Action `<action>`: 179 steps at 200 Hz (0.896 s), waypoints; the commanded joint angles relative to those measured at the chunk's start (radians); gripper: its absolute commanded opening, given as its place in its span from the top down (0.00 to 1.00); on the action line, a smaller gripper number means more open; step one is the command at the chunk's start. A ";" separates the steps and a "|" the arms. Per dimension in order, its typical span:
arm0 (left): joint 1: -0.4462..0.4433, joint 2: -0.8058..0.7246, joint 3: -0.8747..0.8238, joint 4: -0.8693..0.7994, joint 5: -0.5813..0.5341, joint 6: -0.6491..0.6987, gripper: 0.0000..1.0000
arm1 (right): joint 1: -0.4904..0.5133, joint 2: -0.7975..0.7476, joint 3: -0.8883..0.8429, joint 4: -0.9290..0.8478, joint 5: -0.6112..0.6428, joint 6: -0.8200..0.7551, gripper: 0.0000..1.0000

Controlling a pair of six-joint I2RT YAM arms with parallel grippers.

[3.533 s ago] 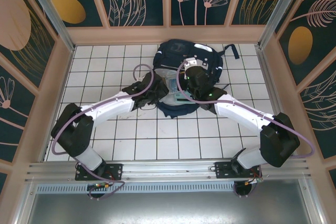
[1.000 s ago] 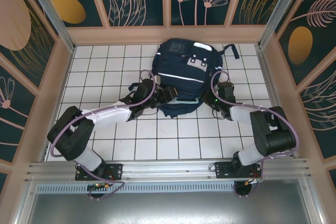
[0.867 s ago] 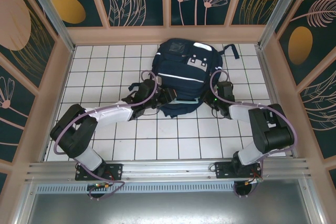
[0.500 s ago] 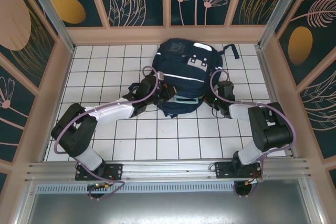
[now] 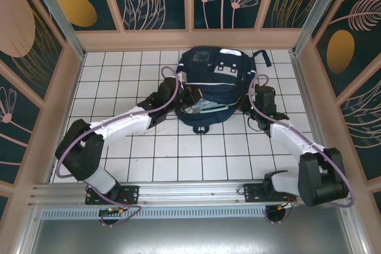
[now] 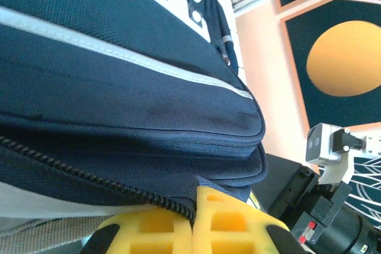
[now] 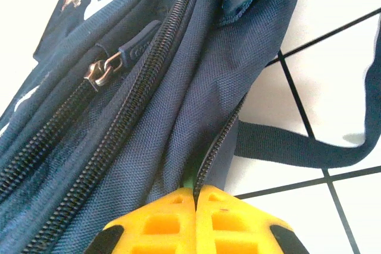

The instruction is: Pack books, pencil case, and school supplies into a backpack

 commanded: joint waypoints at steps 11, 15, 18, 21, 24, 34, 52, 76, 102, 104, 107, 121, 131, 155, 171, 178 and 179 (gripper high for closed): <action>-0.004 -0.055 0.094 -0.082 -0.121 0.073 1.00 | -0.032 -0.063 0.079 -0.014 0.058 -0.067 1.00; -0.004 -0.059 0.099 -0.089 -0.133 0.079 1.00 | -0.037 -0.063 0.074 -0.014 0.053 -0.069 1.00; -0.004 -0.063 0.101 -0.092 -0.139 0.081 1.00 | -0.038 -0.062 0.069 -0.013 0.051 -0.068 1.00; -0.003 -0.065 0.103 -0.092 -0.141 0.082 1.00 | -0.038 -0.063 0.064 -0.013 0.051 -0.069 1.00; -0.004 -0.067 0.103 -0.091 -0.142 0.083 1.00 | -0.040 -0.064 0.058 -0.013 0.052 -0.070 1.00; -0.003 -0.071 0.101 -0.088 -0.140 0.079 1.00 | -0.042 -0.067 0.029 -0.013 0.054 -0.073 1.00; -0.002 -0.065 0.096 -0.084 -0.132 0.075 1.00 | -0.056 -0.083 -0.035 -0.021 0.074 -0.082 1.00; -0.003 -0.050 0.084 -0.068 -0.102 0.065 1.00 | -0.091 -0.154 -0.103 -0.032 0.048 -0.090 1.00; -0.004 -0.012 0.082 -0.039 -0.057 0.046 1.00 | -0.110 -0.274 -0.119 0.016 -0.086 -0.120 1.00; -0.004 -0.010 0.084 -0.040 -0.056 0.046 1.00 | -0.109 -0.281 -0.118 0.024 -0.102 -0.122 1.00; -0.004 -0.007 0.088 -0.043 -0.056 0.046 1.00 | -0.109 -0.291 -0.114 0.035 -0.127 -0.123 1.00; -0.003 0.002 0.111 -0.058 -0.065 0.058 1.00 | -0.109 -0.306 -0.082 0.075 -0.219 -0.125 1.00; -0.003 0.002 0.138 -0.080 -0.076 0.073 1.00 | -0.109 -0.299 -0.051 0.098 -0.263 -0.132 1.00; -0.003 -0.009 0.193 -0.128 -0.108 0.106 1.00 | -0.109 -0.274 -0.012 0.166 -0.298 -0.136 1.00; -0.004 -0.025 0.230 -0.166 -0.136 0.138 1.00 | -0.109 -0.211 0.014 0.138 -0.226 -0.139 1.00; -0.003 -0.035 0.247 -0.186 -0.156 0.153 1.00 | -0.110 -0.174 0.026 0.133 -0.214 -0.147 1.00; -0.004 -0.036 0.250 -0.189 -0.161 0.154 1.00 | -0.109 -0.168 0.027 0.134 -0.214 -0.148 1.00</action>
